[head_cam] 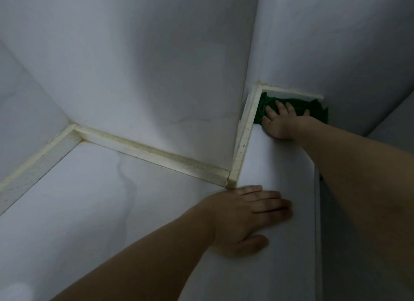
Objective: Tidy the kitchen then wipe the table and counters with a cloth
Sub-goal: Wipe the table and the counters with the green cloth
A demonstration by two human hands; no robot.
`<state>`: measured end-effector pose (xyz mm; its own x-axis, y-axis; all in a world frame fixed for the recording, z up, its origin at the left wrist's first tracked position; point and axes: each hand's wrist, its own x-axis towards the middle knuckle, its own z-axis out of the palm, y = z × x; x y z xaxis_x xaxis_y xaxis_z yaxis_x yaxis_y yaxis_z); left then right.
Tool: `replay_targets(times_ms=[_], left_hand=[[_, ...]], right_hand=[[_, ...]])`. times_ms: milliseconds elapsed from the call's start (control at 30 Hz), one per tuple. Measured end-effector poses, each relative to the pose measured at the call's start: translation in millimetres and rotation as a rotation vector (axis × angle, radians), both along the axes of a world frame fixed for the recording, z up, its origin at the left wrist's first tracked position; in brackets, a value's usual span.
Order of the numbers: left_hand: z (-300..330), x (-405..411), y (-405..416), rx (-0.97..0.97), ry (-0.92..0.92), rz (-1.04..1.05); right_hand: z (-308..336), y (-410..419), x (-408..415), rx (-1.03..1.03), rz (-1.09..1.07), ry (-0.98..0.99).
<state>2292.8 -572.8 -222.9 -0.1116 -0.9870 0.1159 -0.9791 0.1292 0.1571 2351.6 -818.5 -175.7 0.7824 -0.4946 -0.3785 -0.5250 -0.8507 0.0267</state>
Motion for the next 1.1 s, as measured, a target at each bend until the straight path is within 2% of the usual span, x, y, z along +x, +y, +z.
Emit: replay_targets(times_ms=[200,333,467,800,1100], left_hand=[[-2,0,-1,0.031,0.002,0.044],[2,-2,-2,0.085,0.000,0.087],[6,-3,-1,0.091,-0.002,0.089],[0,0,-3,0.066,0.000,0.074],[1,-1,-3,0.125,-0.037,0.068]], right_hand=[[-8,11,-5,0.022,-0.050,-0.115],[-3,26,-12,0.061,-0.117,-0.067],[-2,35,-29,0.054,-0.097,-0.003],[1,6,2,0.060,-0.131,-0.034],[-1,20,-24,0.082,-0.124,-0.063]])
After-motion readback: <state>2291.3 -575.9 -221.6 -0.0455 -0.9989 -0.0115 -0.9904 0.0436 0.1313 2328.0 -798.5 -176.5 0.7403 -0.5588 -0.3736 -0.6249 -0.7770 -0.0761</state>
